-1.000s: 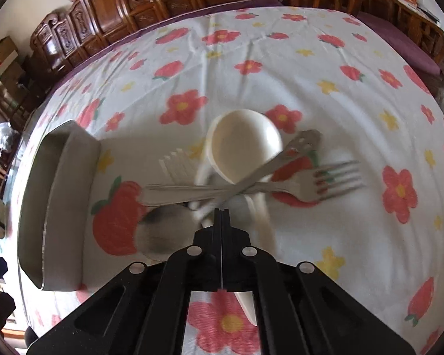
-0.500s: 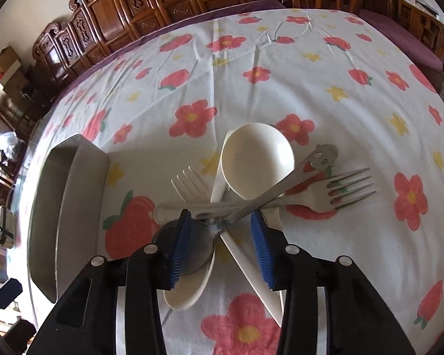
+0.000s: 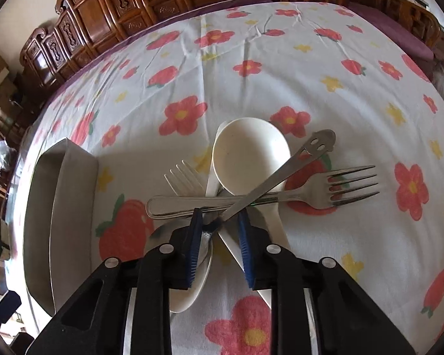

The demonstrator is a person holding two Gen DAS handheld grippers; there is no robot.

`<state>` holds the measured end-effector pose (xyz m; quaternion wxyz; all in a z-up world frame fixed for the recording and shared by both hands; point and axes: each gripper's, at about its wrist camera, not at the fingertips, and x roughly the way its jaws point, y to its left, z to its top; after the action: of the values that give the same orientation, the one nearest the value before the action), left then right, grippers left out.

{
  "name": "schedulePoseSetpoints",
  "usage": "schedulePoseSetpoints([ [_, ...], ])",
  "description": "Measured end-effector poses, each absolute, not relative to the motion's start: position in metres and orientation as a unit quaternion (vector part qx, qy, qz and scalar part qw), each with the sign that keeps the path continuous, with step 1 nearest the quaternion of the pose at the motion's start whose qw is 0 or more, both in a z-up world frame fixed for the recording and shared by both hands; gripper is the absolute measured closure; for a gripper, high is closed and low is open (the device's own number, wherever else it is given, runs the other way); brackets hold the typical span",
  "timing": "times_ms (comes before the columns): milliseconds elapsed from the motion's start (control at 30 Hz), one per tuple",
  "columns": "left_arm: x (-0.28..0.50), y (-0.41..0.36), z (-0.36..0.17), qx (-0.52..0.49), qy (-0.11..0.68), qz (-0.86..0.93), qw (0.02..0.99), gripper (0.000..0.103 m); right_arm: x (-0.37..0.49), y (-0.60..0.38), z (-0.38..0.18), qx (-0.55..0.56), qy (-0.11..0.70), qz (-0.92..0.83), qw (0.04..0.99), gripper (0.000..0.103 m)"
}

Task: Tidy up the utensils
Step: 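Lower the right gripper onto the pile and close on the metal knife, then close the left gripper on a metal fork while the right gripper lifts the knife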

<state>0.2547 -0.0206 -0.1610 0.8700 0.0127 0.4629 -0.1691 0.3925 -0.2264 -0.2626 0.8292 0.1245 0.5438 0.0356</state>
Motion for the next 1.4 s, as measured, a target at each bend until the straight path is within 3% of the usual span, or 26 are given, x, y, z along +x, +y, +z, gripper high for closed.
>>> schedulePoseSetpoints([
  [400,0.253,-0.018,-0.159,0.017,0.463,-0.164,0.871,0.055,0.38,-0.232,-0.25,0.133,0.531,0.055,0.835,0.1],
  [1167,0.317,-0.127,-0.196,0.1,0.468,-0.231,0.847,0.055,0.297,-0.321,-0.208,0.098,0.485,0.098,0.863,0.101],
  [1400,0.334,-0.171,-0.213,0.169,0.467,-0.254,0.83,0.062,0.284,-0.337,-0.222,0.107,0.489,0.099,0.86,0.101],
])
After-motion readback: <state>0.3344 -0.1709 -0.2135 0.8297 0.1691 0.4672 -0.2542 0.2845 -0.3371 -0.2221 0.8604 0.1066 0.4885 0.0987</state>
